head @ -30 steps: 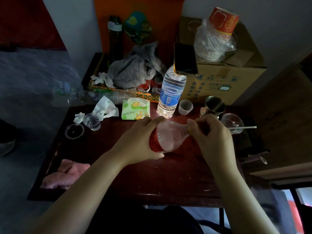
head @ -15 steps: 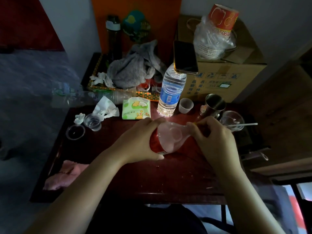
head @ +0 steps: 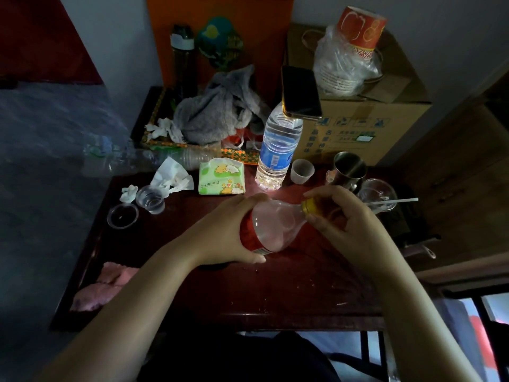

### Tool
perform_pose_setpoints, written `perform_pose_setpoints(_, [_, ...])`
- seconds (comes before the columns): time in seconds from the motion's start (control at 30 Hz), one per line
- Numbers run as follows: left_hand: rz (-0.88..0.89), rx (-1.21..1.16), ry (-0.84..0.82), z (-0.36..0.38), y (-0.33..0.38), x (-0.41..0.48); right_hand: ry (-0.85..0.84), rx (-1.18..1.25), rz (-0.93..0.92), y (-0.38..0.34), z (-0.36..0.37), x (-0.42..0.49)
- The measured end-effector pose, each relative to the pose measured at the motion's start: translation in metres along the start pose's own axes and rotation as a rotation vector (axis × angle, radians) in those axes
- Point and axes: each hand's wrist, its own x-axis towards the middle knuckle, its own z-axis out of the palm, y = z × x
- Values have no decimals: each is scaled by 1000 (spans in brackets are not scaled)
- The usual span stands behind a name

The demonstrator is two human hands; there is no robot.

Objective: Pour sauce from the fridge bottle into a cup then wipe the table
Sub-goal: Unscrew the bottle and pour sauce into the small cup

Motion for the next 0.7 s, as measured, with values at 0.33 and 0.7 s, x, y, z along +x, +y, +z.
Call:
perform_pose_setpoints(0.33, [20,9,0,-2,1,0,119,-72,46,-7,6,-5])
perform_pose_setpoints(0.7, [33,26,-25,-2,5,-3,122,-9,124,-5,3,-8])
